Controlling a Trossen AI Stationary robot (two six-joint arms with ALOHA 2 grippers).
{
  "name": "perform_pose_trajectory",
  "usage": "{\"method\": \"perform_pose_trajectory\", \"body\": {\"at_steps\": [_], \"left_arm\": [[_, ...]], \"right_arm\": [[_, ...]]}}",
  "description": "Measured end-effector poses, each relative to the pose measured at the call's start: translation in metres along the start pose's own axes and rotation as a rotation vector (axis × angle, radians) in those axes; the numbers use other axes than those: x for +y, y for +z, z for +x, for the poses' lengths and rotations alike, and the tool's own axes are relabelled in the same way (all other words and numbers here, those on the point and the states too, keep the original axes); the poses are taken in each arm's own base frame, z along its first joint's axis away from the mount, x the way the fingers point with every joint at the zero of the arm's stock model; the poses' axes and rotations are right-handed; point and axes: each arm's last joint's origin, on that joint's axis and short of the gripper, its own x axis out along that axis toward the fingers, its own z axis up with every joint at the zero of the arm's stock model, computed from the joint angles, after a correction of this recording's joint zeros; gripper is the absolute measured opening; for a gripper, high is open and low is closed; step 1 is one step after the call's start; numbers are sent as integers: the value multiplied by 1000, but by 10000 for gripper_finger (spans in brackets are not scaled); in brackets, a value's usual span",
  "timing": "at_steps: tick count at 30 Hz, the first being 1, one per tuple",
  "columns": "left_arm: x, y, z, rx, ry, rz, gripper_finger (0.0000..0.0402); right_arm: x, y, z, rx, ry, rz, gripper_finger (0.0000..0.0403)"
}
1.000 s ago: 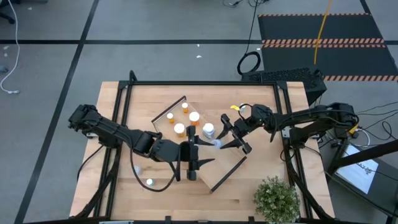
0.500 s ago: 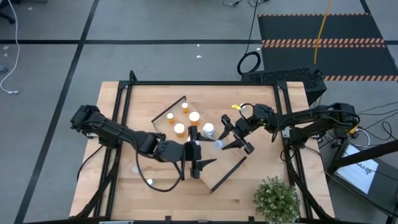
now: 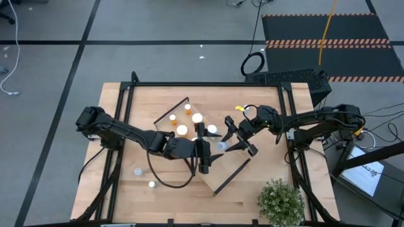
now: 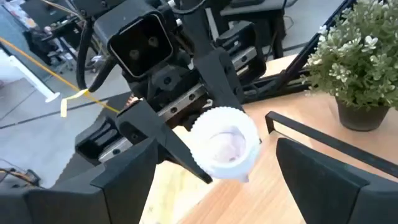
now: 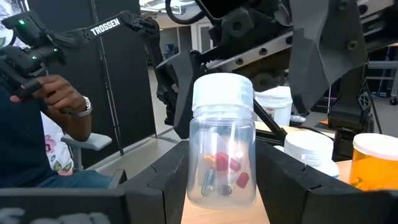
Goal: Pick and place medicine bottles onto shelf by color
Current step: Put the top transparent pill bottle on the shelf
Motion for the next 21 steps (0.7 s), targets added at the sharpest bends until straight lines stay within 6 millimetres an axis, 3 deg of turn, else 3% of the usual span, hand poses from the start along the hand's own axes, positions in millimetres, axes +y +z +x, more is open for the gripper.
{"method": "perform_pose_trajectory", "body": {"at_steps": [14, 18, 21], "left_arm": [[2, -1, 6, -21, -23, 5, 170], [1, -1, 5, -22, -27, 0, 147], [1, -1, 5, -21, -26, -3, 153]], "right_arm": [[0, 1, 0, -7, 0, -8, 157], [0, 1, 0, -7, 1, -11, 157], [0, 1, 0, -6, 1, -9, 157]]}}
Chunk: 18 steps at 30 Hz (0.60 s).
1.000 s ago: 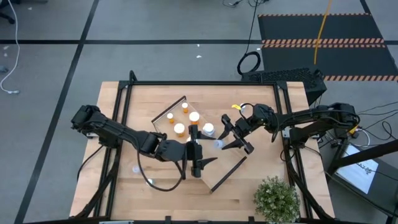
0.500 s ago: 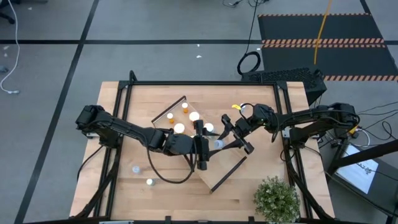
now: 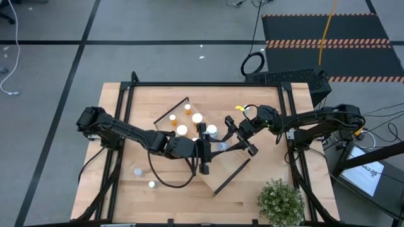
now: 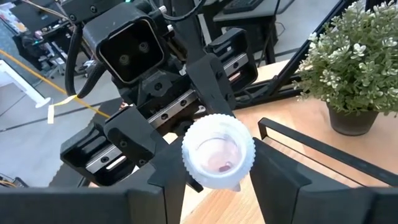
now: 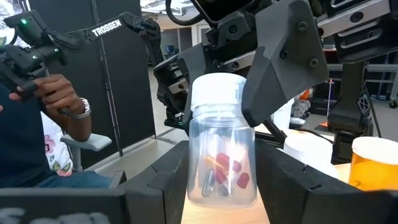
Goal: Pick and place medicine bottles onto shelf by color
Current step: Put the top transparent pill bottle on the shelf
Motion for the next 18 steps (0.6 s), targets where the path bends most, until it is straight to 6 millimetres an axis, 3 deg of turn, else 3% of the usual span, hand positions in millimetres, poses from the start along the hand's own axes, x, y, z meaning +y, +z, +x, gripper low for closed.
{"method": "perform_pose_trajectory", "body": {"at_steps": [6, 13, 18], "left_arm": [[1, -2, 1, 19, 7, -48, 178], [7, -10, 3, 81, 14, -113, 155], [10, -11, 5, 82, -14, -155, 155]], "right_arm": [[-1, -1, 0, 4, -18, 43, 178], [-6, -2, 4, 94, -94, 122, 218], [-4, 7, 3, 127, -102, 150, 225]]}}
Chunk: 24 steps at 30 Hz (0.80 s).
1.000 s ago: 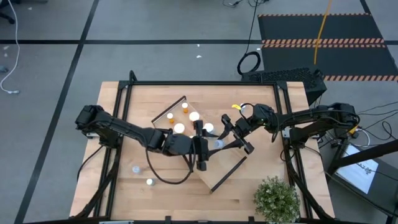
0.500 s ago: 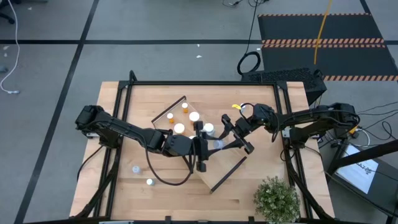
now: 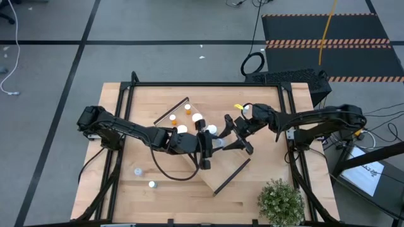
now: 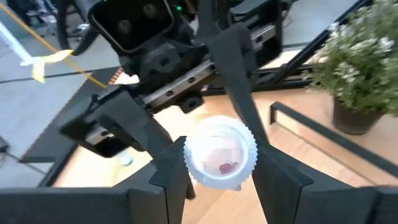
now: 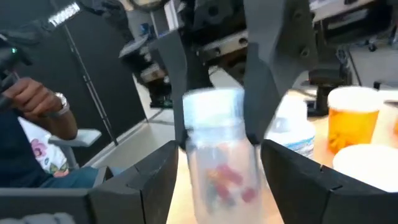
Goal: Pick and place medicine bottles onto shelf by color
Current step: Put the top transparent pill bottle on the shelf
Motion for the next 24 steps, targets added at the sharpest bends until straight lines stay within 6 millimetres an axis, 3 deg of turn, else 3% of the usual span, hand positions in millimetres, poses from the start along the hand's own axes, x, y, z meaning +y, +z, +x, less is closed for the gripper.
{"method": "perform_pose_trajectory", "body": {"at_steps": [15, 24], "left_arm": [[7, 1, 3, 2, -53, -95, 160], [-2, 4, 0, -29, -82, -98, 214]], "right_arm": [[5, 0, -6, 40, -6, -31, 148], [5, 0, -6, 44, 5, -38, 153]]}}
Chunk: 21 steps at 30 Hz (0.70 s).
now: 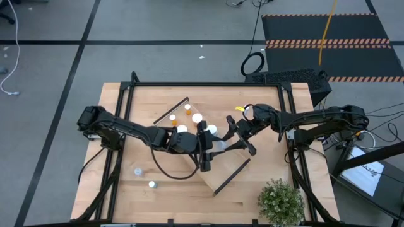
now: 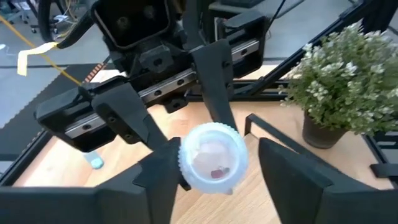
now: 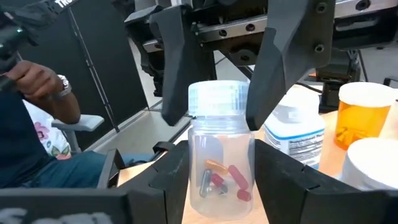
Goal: Pick and place medicine bottles onto shelf by color
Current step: Put the top transparent pill bottle on the shelf
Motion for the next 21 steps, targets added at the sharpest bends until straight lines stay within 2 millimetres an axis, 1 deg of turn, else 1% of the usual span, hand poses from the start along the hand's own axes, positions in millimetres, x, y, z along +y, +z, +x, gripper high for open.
{"method": "perform_pose_trajectory", "body": {"at_steps": [4, 7, 10, 13, 17, 19, 21], "left_arm": [[-7, 3, -5, -19, 9, 8, 261], [-10, 9, -16, -41, 54, 10, 292], [-13, 13, -27, -45, 101, 24, 312], [-18, 16, -37, -46, 119, 45, 318], [-23, 20, -46, -59, 101, 51, 308], [-24, 20, -48, -56, 102, 54, 300], [-23, 20, -48, -56, 105, 54, 292]], "right_arm": [[0, 0, 0, 1, 1, -33, 152], [-1, -3, 0, 15, -9, -56, 154], [-1, -9, -1, 21, -12, -78, 156], [0, -16, -2, 21, -10, -102, 156], [0, -23, -4, -56, -10, -155, 157], [0, -28, -5, -87, -7, -160, 157], [1, -28, -5, -117, -2, -176, 157]]}}
